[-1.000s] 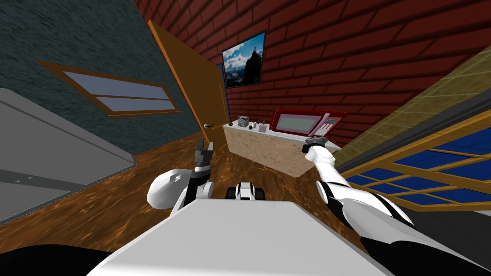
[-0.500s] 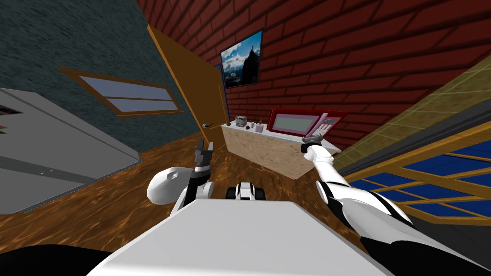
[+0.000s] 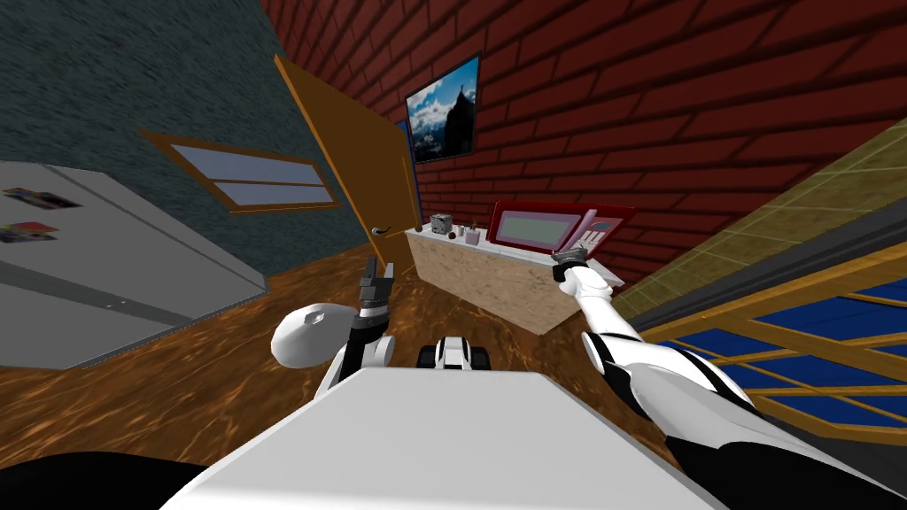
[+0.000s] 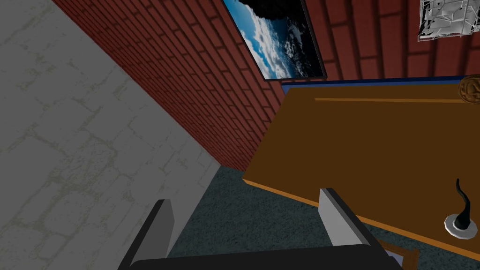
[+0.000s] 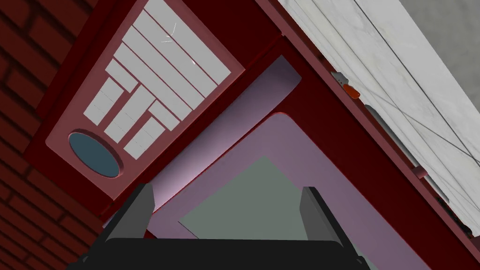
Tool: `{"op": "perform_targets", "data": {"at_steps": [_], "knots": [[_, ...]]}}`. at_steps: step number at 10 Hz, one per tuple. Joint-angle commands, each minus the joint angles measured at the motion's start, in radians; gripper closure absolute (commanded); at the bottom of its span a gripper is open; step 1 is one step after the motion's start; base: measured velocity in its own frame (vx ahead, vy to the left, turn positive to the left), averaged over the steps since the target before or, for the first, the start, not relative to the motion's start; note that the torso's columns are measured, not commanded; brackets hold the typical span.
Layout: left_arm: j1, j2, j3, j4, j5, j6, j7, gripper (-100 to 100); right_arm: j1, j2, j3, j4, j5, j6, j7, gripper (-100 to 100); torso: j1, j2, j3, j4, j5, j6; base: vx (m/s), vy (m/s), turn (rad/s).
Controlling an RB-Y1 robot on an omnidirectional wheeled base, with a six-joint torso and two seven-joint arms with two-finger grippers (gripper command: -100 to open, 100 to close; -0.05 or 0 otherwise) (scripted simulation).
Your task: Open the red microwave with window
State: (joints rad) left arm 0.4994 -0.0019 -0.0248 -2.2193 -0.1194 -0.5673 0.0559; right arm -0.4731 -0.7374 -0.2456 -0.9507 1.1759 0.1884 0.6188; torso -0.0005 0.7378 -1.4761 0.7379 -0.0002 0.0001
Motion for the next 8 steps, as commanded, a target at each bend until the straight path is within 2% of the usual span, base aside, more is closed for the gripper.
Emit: {"op": "perform_targets", "data": {"at_steps": [1, 2, 3, 5, 8], "knots": [[0.0, 0.0, 0.0, 0.0, 0.0, 0.0, 0.0, 0, 0.002, -0.002, 0.023, -0.015, -0.023, -0.036, 0.001, -100, 0.0, 0.0, 0.0, 0.0, 0.0, 0.0, -0.012, -0.211, 0.069], [0.0, 0.0, 0.0, 0.0, 0.0, 0.0, 0.0, 0, 0.001, -0.002, 0.03, -0.016, -0.026, -0.051, -0.001, -100, 0.0, 0.0, 0.0, 0.0, 0.0, 0.0, -0.012, -0.224, 0.076], [0.0, 0.0, 0.0, 0.0, 0.0, 0.0, 0.0, 0, 0.005, -0.002, 0.028, -0.019, -0.028, -0.037, 0.001, -100, -0.001, 0.0, 0.0, 0.0, 0.0, 0.0, -0.004, -0.104, 0.019], [0.0, 0.0, 0.0, 0.0, 0.0, 0.0, 0.0, 0, 0.013, -0.009, 0.049, -0.042, -0.086, -0.079, 0.032, -100, 0.01, -0.004, -0.002, -0.001, 0.003, 0.001, 0.129, 0.029, -0.293], [0.0, 0.0, 0.0, 0.0, 0.0, 0.0, 0.0, 0, 0.02, -0.015, 0.069, -0.063, -0.143, -0.12, 0.062, -100, 0.0, -0.004, -0.003, -0.001, 0.0, -0.004, 0.144, 0.059, -0.217]]}}
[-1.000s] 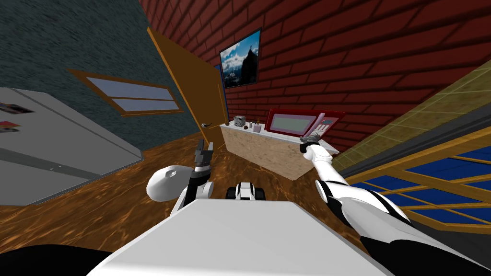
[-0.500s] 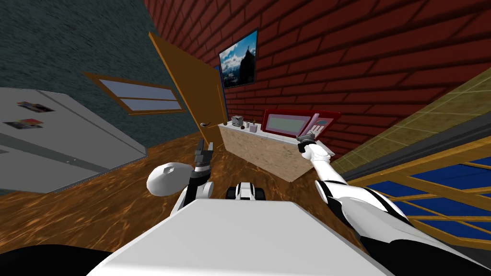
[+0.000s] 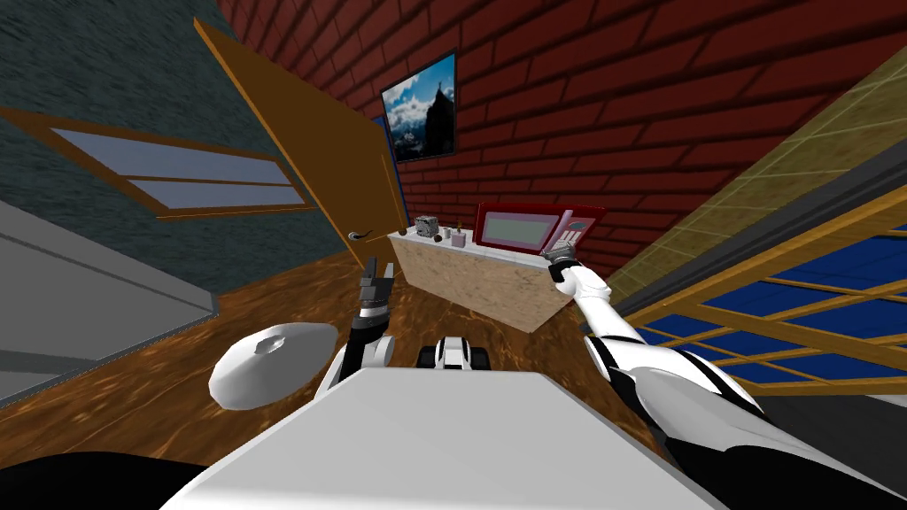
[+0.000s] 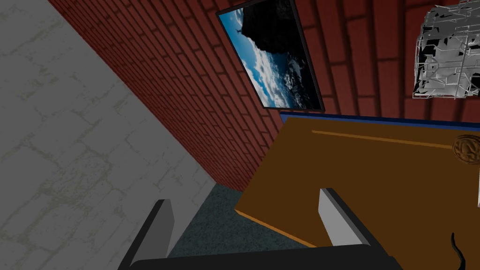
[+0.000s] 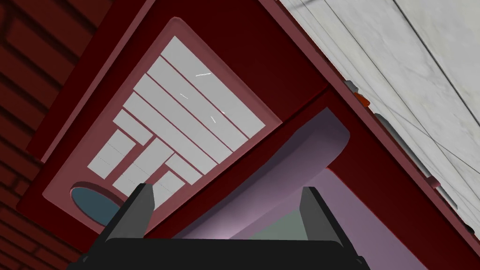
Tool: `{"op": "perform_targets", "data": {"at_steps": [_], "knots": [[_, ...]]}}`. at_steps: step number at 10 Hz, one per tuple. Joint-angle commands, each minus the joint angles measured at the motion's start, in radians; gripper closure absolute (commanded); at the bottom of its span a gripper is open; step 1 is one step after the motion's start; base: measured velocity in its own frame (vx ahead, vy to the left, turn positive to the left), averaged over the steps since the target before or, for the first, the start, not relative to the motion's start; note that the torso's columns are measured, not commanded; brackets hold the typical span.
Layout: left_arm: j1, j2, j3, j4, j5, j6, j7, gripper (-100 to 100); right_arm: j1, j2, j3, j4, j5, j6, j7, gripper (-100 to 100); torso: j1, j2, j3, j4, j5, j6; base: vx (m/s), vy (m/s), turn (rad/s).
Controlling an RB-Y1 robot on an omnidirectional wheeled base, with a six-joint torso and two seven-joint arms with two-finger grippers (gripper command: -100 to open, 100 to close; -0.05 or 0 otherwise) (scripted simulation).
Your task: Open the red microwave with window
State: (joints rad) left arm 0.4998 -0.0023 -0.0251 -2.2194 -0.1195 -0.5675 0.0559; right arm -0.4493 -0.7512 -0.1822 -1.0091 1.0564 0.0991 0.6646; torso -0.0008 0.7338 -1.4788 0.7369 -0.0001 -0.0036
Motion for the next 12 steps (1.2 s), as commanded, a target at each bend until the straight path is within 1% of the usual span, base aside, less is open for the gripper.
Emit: {"op": "perform_targets", "data": {"at_steps": [1, 3, 4, 5, 6, 7, 9, 10, 12], "knots": [[0.0, 0.0, 0.0, 0.0, 0.0, 0.0, 0.0, 0, -0.002, -0.004, 0.012, -0.012, -0.042, -0.044, 0.026, -100, 0.0, 0.002, 0.001, 0.0, 0.0, 0.0, 0.124, 0.061, -0.181], [0.0, 0.0, 0.0, 0.0, 0.0, 0.0, 0.0, 0, 0.003, -0.008, 0.025, -0.026, -0.079, -0.07, 0.046, -100, -0.001, 0.004, 0.002, 0.001, 0.0, 0.004, 0.132, 0.039, -0.213], [0.0, 0.0, 0.0, 0.0, 0.0, 0.0, 0.0, 0, 0.003, -0.008, 0.025, -0.026, -0.079, -0.07, 0.046, -100, 0.0, 0.004, 0.003, 0.001, 0.0, 0.003, 0.087, 0.037, -0.042], [0.0, 0.0, 0.0, 0.0, 0.0, 0.0, 0.0, 0, 0.005, -0.01, 0.032, -0.033, -0.098, -0.084, 0.056, -100, 0.0, 0.006, 0.004, 0.002, 0.0, 0.003, 0.068, 0.033, -0.106], [0.0, 0.0, 0.0, 0.0, 0.0, 0.0, 0.0, 0, 0.002, -0.004, 0.023, -0.025, -0.084, -0.08, 0.053, -100, 0.0, 0.006, 0.004, 0.002, 0.0, 0.003, 0.029, 0.019, -0.038], [0.0, 0.0, 0.0, 0.0, 0.0, 0.0, 0.0, 0, 0.001, -0.006, 0.019, -0.019, -0.061, -0.057, 0.036, 100, 0.0, 0.006, 0.004, 0.002, 0.0, 0.002, -0.063, -0.032, 0.258], [-0.001, 0.0, 0.0, 0.0, 0.0, 0.0, 0.0, 0, -0.004, -0.001, 0.005, -0.005, -0.023, -0.03, 0.016, 100, 0.002, 0.007, 0.004, 0.002, 0.002, -0.002, -0.158, -0.072, 0.263], [-0.001, 0.0, 0.0, 0.0, 0.0, 0.0, 0.0, 0, -0.006, 0.001, -0.001, 0.002, -0.004, -0.017, 0.006, 100, 0.005, 0.005, 0.004, 0.001, 0.002, -0.001, -0.173, -0.05, 0.214], [-0.001, 0.0, 0.0, 0.0, 0.0, 0.0, 0.0, 0, -0.011, 0.005, -0.014, 0.016, 0.033, 0.01, -0.014, 100, 0.004, 0.002, 0.001, 0.0, 0.003, 0.004, -0.128, -0.053, 0.203]]}}
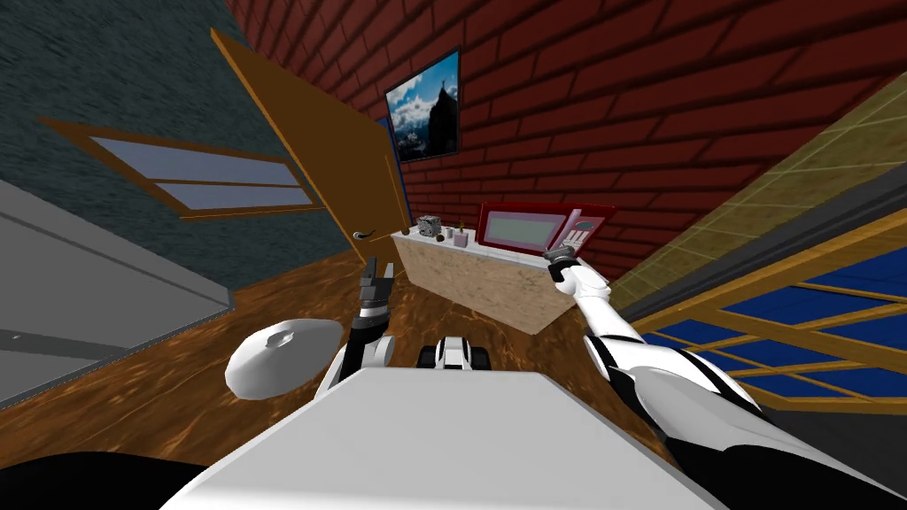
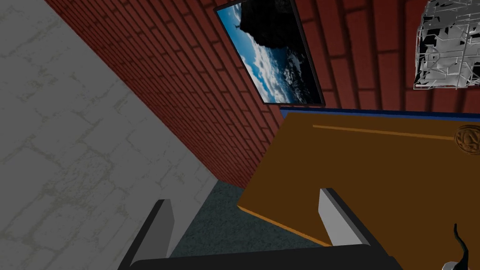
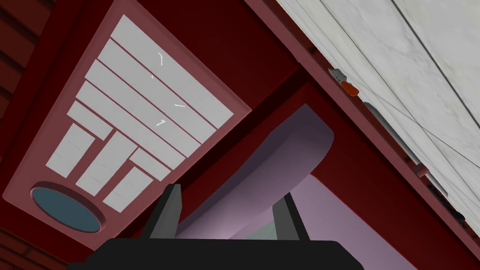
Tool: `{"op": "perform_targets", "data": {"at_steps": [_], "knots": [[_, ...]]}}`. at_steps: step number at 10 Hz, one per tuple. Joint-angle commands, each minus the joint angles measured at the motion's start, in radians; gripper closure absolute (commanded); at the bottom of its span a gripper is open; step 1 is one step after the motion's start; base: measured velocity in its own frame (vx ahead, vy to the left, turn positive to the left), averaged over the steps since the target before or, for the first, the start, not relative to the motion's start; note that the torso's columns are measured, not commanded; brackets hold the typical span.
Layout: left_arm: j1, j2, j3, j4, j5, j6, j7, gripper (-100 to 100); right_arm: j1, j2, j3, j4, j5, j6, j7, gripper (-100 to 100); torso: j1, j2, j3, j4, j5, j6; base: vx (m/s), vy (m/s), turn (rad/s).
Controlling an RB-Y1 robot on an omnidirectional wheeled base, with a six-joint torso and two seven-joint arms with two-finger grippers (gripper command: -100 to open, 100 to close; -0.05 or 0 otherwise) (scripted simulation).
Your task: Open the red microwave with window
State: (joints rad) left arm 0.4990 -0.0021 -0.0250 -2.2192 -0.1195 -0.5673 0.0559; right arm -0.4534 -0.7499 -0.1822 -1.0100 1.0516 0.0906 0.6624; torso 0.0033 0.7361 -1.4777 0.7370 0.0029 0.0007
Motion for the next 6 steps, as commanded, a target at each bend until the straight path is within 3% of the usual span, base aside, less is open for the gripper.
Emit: {"op": "perform_targets", "data": {"at_steps": [1, 3, 4, 5, 6], "knots": [[0.0, 0.0, 0.0, 0.0, 0.0, 0.0, 0.0, 0, -0.01, 0.006, -0.021, 0.024, 0.057, 0.032, -0.022, 100, -0.001, -0.001, -0.001, 0.0, 0.0, -0.001, -0.109, -0.049, 0.196], [0.0, 0.0, 0.0, 0.0, 0.0, 0.0, 0.0, 0, -0.014, 0.01, -0.034, 0.038, 0.094, 0.058, -0.042, 100, 0.001, 0.001, 0.001, 0.0, 0.0, -0.001, -0.127, -0.031, 0.191], [0.0, 0.0, 0.0, 0.0, 0.0, 0.0, 0.0, 0, -0.026, 0.02, -0.048, 0.048, 0.103, 0.042, -0.041, 100, 0.0, 0.002, 0.001, 0.0, 0.0, -0.002, -0.059, -0.017, 0.054], [0.0, 0.0, 0.0, 0.0, 0.0, 0.0, 0.0, 0, -0.031, 0.013, -0.07, 0.072, 0.108, 0.078, -0.032, 100, 0.0, -0.001, 0.0, 0.0, 0.0, 0.001, -0.021, 0.143, -0.074], [0.0, 0.0, 0.0, 0.0, 0.0, 0.0, 0.0, 0, -0.031, 0.013, -0.07, 0.072, 0.108, 0.078, -0.032, 100, 0.004, 0.001, 0.001, 0.0, -0.001, 0.006, 0.022, 0.207, -0.106]]}}
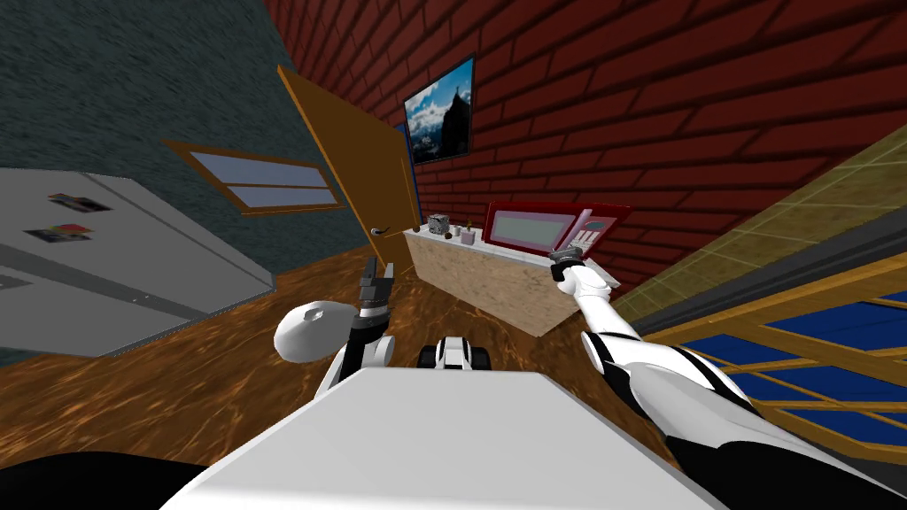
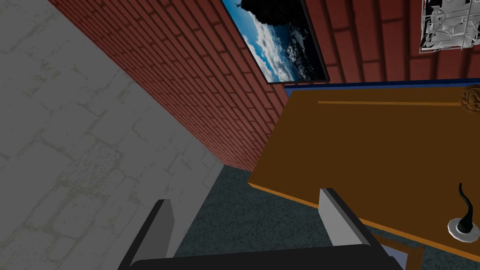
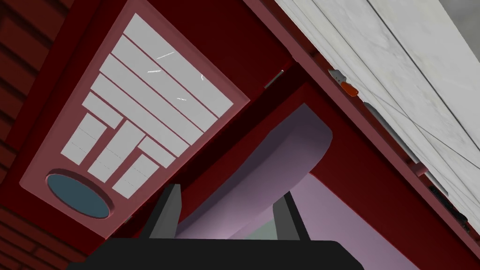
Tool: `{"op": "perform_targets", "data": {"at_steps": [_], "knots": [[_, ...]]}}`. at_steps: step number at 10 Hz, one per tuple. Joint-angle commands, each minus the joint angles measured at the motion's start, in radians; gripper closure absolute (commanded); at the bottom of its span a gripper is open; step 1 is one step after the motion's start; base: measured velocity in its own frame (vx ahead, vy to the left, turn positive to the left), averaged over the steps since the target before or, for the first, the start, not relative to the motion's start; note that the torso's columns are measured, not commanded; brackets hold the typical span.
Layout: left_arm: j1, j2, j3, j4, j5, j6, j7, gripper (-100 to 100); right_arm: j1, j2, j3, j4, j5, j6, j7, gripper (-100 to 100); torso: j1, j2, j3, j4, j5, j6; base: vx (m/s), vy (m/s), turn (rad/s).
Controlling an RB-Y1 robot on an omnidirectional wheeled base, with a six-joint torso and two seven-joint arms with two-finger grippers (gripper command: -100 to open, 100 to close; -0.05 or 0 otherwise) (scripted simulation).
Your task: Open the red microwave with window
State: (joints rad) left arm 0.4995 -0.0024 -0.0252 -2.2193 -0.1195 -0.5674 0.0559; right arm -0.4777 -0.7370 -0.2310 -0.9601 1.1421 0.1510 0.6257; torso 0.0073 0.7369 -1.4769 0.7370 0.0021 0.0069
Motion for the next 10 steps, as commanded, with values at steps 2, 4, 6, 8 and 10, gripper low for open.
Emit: {"op": "perform_targets", "data": {"at_steps": [2, 4, 6, 8, 10], "knots": [[0.0, 0.0, 0.0, 0.0, 0.0, 0.0, 0.0, 0, -0.009, -0.009, -0.04, 0.043, 0.019, 0.054, 0.019, 100, -0.003, 0.0, 0.0, 0.001, 0.001, -0.005, 0.066, 0.243, -0.097], [0.0, 0.0, 0.0, 0.0, 0.0, 0.0, 0.0, 0, -0.012, -0.019, -0.06, 0.065, 0.02, 0.09, 0.032, 100, -0.004, 0.002, 0.001, 0.001, 0.0, -0.008, 0.016, 0.275, -0.096], [0.0, 0.0, 0.0, 0.0, 0.0, 0.0, 0.0, 0, -0.014, -0.023, -0.07, 0.075, 0.02, 0.108, 0.039, 100, -0.003, 0.0, 0.0, 0.001, 0.001, -0.009, 0.016, 0.231, -0.071], [0.0, 0.0, 0.0, 0.0, 0.0, 0.0, 0.0, 0, -0.019, -0.037, -0.099, 0.108, 0.022, 0.163, 0.06, 100, -0.004, -0.001, 0.0, 0.0, 0.0, -0.007, 0.013, 0.253, -0.083], [0.0, 0.0, 0.0, 0.0, 0.0, 0.0, 0.0, 0, -0.023, -0.029, -0.1, 0.112, 0.039, 0.157, 0.035, 100, -0.008, 0.003, 0.001, 0.001, 0.0, -0.005, -0.001, 0.117, -0.042]]}}
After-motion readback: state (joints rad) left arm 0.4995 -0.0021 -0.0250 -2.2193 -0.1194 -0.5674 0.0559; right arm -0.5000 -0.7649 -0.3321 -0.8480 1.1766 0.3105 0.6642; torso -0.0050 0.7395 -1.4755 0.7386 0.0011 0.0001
